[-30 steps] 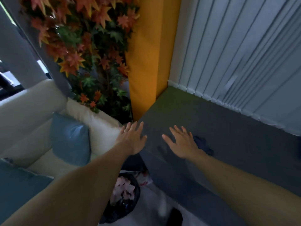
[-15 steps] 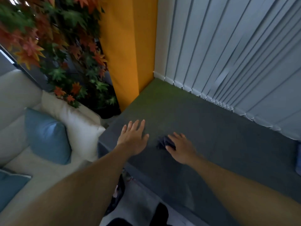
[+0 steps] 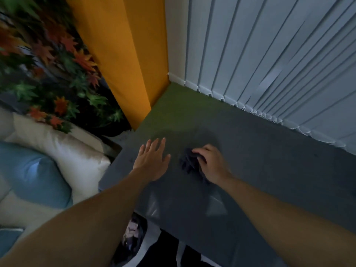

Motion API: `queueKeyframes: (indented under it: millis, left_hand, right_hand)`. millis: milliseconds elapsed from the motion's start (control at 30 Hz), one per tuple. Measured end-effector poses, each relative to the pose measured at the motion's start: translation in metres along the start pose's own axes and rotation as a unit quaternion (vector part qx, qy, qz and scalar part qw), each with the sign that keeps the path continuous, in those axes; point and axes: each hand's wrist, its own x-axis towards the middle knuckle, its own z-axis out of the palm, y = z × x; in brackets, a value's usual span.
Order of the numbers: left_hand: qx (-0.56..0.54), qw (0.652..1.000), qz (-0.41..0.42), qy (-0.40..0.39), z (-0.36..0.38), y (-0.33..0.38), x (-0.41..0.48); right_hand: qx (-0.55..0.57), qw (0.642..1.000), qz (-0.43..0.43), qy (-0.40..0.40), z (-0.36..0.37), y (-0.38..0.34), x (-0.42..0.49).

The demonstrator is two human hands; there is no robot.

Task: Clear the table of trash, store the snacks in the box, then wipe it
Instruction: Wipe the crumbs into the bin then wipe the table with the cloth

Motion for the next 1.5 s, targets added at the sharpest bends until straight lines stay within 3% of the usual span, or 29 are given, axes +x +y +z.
queueKeyframes:
  millis: [100,233,433,567,733,800,900,933,1000,1100,1133,1167,1233,1300,1333,1433,1500]
  left_hand:
    - [0.000,1.000,0.010,0.005,-0.010,-0.009,0.032]
    - [-0.008,1.000,0.013,0.021,-0.014,-0.020,0.077]
    - [-0.012,0.997,0.038,0.065,0.007,-0.029,0.133]
    - [0.055,0.990,0.045,0.122,0.029,-0.035,0.135]
    - [0.065,0.987,0.042,0.142,0.031,-0.034,0.137]
    - [0.065,0.986,0.046,0.143,0.032,-0.034,0.137]
    - [0.063,0.986,0.049,0.143,0.031,-0.035,0.137]
    - [0.062,0.986,0.050,0.145,0.031,-0.035,0.136]
    - [0.056,0.986,0.052,0.146,0.031,-0.035,0.136]
    - [0.055,0.986,0.055,0.147,0.031,-0.035,0.134]
    - [0.053,0.986,0.056,0.146,0.031,-0.036,0.134]
    - [0.051,0.987,0.058,0.145,0.030,-0.036,0.134]
    - [0.046,0.986,0.066,0.146,0.030,-0.039,0.133]
    - [0.029,0.985,0.073,0.151,0.030,-0.044,0.127]
    - [0.019,0.985,0.069,0.155,0.030,-0.049,0.120]
    - [0.008,0.984,0.023,0.178,0.034,-0.069,0.091]
    - [0.007,0.981,-0.022,0.192,0.038,-0.090,0.069]
  right_hand:
    - [0.001,0.995,0.028,0.092,-0.002,-0.001,0.038]
    - [-0.095,0.991,0.081,0.044,0.011,0.016,0.060]
    - [-0.197,0.972,0.050,0.115,0.032,0.035,0.084]
    - [-0.187,0.967,0.054,0.166,0.033,0.049,0.126]
    - [-0.135,0.948,0.175,0.227,0.041,0.035,0.195]
    - [-0.117,0.961,0.120,0.219,0.050,0.021,0.202]
    - [-0.114,0.977,-0.096,0.152,0.053,0.023,0.187]
    - [-0.120,0.974,-0.126,0.145,0.050,0.030,0.185]
    - [-0.116,0.973,-0.076,0.182,0.042,0.041,0.193]
    - [-0.089,0.958,0.122,0.244,0.044,0.029,0.214]
    - [-0.086,0.957,0.136,0.242,0.049,0.017,0.216]
    - [-0.087,0.966,0.098,0.223,0.055,0.006,0.214]
    - [-0.094,0.983,-0.077,0.139,0.068,-0.006,0.203]
    - [-0.108,0.970,-0.202,0.078,0.070,0.000,0.196]
    - [-0.109,0.971,-0.196,0.084,0.069,0.003,0.198]
    - [-0.113,0.981,-0.009,0.159,0.070,-0.007,0.208]
    - [-0.107,0.978,0.058,0.171,0.080,-0.025,0.206]
